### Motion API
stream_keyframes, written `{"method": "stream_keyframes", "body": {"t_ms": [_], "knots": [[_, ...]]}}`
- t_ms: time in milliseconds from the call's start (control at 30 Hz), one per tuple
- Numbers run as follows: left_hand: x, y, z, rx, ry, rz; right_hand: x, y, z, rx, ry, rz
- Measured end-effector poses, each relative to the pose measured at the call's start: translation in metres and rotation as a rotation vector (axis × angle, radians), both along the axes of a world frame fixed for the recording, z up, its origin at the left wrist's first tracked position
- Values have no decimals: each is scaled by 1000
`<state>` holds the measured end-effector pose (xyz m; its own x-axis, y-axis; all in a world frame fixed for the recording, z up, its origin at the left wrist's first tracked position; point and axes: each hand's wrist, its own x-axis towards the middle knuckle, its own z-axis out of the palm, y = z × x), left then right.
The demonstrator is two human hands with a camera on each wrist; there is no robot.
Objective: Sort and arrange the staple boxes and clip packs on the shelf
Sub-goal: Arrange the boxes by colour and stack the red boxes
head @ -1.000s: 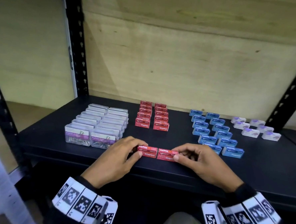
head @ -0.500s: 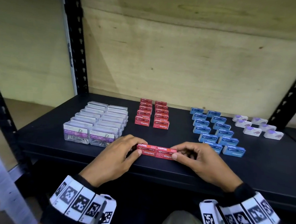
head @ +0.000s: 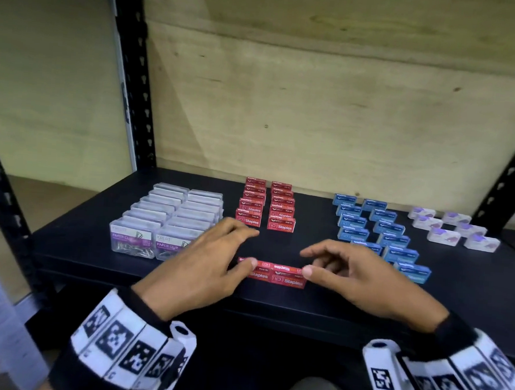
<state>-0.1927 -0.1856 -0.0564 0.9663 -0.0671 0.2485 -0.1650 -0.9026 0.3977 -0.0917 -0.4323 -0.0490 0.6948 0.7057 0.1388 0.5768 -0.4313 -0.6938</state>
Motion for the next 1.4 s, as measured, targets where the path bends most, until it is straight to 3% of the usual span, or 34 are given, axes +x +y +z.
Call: {"method": "stream_keyframes", "body": {"t_ms": [133, 333, 600, 800, 933, 1067, 1400], "knots": [[18, -2, 55, 206, -1, 9, 17, 10, 44, -210, -136, 35], [85, -2, 102, 419, 260, 13, 77, 56, 78, -444, -260, 33], [158, 16, 94, 539, 534, 110, 128, 91, 79, -771, -177, 79], [173, 20, 86, 589, 672, 75, 138, 108, 71, -850, -83, 119], [178, 21, 79, 653, 692, 39, 134, 117, 69, -906, -50, 184], [177, 19, 80, 675, 649, 42, 126, 120, 67, -910, -128, 158], [141, 8, 84, 590, 638, -27, 81, 92, 75, -881, -116, 138]]}}
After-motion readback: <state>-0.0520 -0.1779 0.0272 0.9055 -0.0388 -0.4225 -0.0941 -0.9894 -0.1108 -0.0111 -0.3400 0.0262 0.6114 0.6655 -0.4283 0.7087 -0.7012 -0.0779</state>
